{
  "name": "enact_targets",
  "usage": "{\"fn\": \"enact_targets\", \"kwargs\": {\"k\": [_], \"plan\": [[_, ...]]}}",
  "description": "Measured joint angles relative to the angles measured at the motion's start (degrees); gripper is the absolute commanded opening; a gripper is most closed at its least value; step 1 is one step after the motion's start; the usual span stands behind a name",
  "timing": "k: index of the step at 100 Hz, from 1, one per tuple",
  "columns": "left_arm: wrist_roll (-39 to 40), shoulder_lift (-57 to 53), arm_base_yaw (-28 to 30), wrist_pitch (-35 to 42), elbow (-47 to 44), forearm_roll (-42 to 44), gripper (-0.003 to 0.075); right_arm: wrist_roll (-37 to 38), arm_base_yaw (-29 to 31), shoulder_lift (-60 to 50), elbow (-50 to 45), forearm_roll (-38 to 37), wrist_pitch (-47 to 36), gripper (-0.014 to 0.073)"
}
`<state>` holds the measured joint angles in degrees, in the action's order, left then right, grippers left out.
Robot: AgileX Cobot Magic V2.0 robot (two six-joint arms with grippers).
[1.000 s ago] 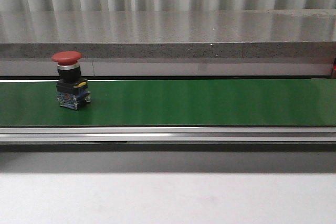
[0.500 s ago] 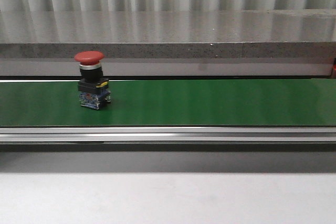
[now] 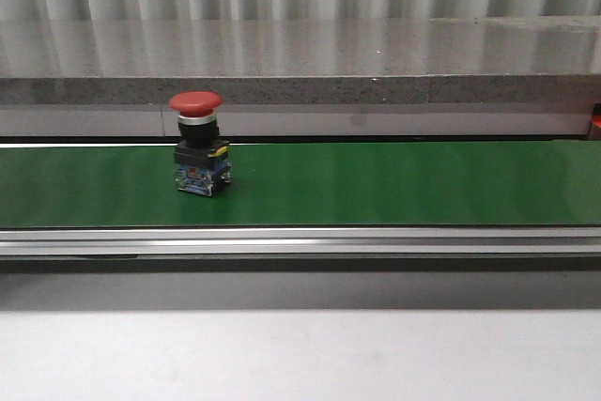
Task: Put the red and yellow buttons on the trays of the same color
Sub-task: 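Set the yellow button on the belt and open the left gripper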
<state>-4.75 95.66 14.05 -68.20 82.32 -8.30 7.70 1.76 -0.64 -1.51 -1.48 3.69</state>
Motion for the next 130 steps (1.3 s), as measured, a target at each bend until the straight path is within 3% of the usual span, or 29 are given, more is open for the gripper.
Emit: {"fn": "enact_targets", "kwargs": {"k": [35, 59, 88, 100, 120, 130], "plan": [[-0.07, 2.14, -0.44, 0.51, -1.09, 0.1, 0.0248, 0.0, 0.0, 0.0, 0.0, 0.0, 0.0, -0.0066], [-0.12, 4.17, -0.44, 0.52, -1.14, -0.62, 0.0544, 0.0, 0.0, 0.0, 0.0, 0.0, 0.0, -0.0066], [-4.2, 1.09, -1.28, 4.73, -1.14, -6.78, 0.0542, 0.0, 0.0, 0.0, 0.0, 0.0, 0.0, -0.0066], [-6.16, -3.48, -4.24, 8.26, -2.88, -7.5, 0.0437, 0.0, 0.0, 0.0, 0.0, 0.0, 0.0, -0.0066], [-7.47, -12.8, -10.94, 16.47, -11.55, -7.39, -0.0024, 0.0, 0.0, 0.0, 0.0, 0.0, 0.0, -0.0066], [-7.9, -17.58, -13.58, 20.21, -16.34, -7.39, -0.002, 0.0, 0.0, 0.0, 0.0, 0.0, 0.0, -0.0066]]}}
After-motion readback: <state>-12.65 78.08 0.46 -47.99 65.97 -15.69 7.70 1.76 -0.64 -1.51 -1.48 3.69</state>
